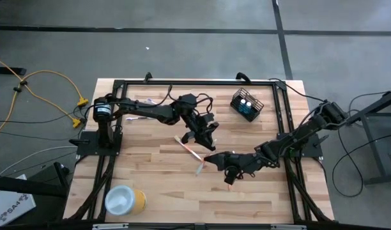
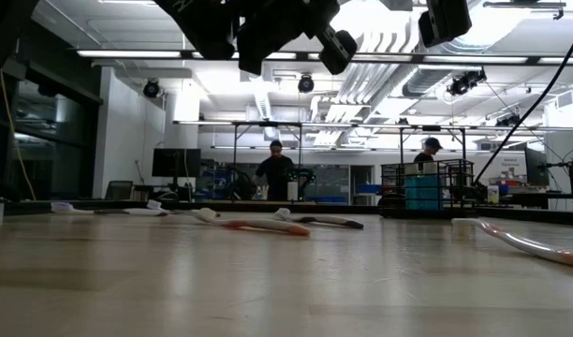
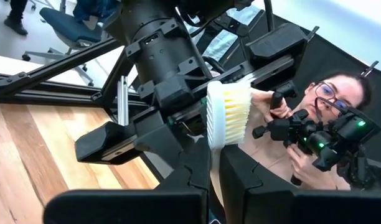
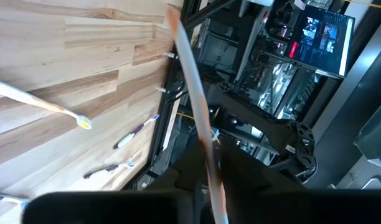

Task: Pick & Place toothbrushing station
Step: Put the top orange toothbrush into the left of the black mesh organizer

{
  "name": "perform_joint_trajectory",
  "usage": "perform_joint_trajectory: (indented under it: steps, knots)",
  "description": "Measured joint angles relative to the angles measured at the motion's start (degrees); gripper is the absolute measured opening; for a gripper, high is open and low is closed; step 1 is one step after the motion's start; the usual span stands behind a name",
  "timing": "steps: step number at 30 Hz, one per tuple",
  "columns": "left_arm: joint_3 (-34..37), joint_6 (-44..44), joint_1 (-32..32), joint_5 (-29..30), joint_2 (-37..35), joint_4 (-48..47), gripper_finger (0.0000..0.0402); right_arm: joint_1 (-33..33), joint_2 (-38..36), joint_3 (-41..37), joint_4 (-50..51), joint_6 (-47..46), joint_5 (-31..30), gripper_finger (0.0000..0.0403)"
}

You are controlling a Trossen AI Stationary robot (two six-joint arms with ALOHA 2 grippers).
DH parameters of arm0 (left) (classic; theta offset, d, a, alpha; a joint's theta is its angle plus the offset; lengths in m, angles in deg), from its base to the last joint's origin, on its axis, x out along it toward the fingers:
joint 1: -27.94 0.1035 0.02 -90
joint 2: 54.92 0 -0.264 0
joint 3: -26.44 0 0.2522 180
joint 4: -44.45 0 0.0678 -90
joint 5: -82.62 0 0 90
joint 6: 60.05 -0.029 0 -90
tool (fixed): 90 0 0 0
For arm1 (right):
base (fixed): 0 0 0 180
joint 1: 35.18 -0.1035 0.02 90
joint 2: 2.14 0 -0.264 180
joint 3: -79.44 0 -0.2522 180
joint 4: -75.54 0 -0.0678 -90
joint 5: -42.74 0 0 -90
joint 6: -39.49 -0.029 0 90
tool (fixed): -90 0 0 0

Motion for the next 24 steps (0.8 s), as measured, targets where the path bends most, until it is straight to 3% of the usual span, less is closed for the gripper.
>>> perform_joint_trajectory:
  steps: [9,18,24]
  knots:
    - [0.00,0.44,-0.31,-0.33,0.00,0.01,0.0004,0.07,0.00,0.03,0.49,-1.63,1.36,0.0080]
    - [0.00,0.72,-0.26,-0.31,0.02,0.18,0.0004,-0.79,-0.02,0.07,1.41,-1.64,1.48,0.0087]
    - [0.00,0.89,-0.02,-0.35,0.02,0.25,0.0004,-1.92,-0.02,0.07,1.43,-1.85,-1.96,0.0087]
